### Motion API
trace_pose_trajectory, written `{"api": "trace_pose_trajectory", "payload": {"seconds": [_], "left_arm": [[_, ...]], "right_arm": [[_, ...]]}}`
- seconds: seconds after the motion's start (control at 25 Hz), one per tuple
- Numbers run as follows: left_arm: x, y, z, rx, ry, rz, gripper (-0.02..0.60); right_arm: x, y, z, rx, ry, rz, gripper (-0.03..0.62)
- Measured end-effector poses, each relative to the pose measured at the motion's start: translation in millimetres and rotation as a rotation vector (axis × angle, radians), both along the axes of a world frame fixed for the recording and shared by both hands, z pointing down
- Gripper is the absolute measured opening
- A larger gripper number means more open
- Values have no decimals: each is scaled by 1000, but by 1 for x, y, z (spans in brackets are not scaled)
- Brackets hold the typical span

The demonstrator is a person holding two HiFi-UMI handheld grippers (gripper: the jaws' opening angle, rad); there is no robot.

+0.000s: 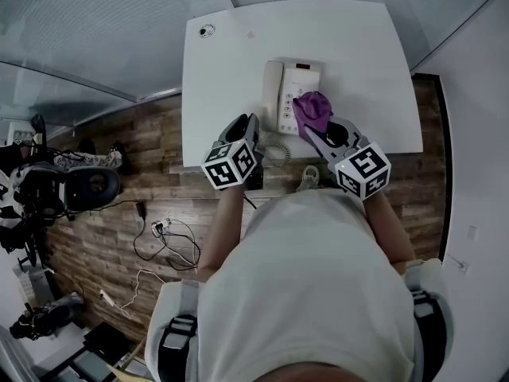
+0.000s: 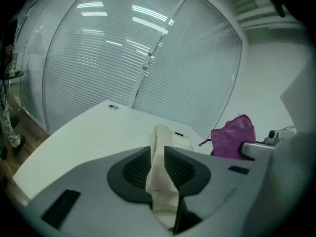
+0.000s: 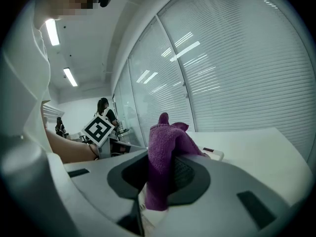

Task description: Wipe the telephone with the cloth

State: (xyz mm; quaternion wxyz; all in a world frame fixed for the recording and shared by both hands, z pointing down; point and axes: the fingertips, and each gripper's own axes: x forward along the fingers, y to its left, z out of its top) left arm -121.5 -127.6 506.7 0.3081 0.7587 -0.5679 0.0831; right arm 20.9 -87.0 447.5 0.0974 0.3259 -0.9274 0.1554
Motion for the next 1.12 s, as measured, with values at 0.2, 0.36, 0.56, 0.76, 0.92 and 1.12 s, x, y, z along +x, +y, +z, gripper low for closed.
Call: {"api": "trace_pose_trajectory", "payload": {"seconds": [0.2, 0.36, 0.56, 0.76, 0.92, 1.12], "left_arm": [[-11, 24, -8, 2, -2, 12, 49], [-19, 45, -13, -1, 25, 34, 21], [-25, 75, -21, 5, 31, 62, 21], [-27, 111, -24, 12, 32, 93, 20], [-27, 134, -28, 22, 44, 110, 20], [-27, 169, -38, 40, 17, 131, 20]], "right_arm": [[-11, 16, -1, -4, -1, 71, 92], [-22, 35, -1, -15, -4, 111, 92], [-35, 64, -1, -20, 1, 133, 92], [-47, 97, -3, -6, 8, 160, 92], [-55, 119, -4, -3, 19, 161, 92], [-60, 149, -11, 20, 33, 162, 92]]}}
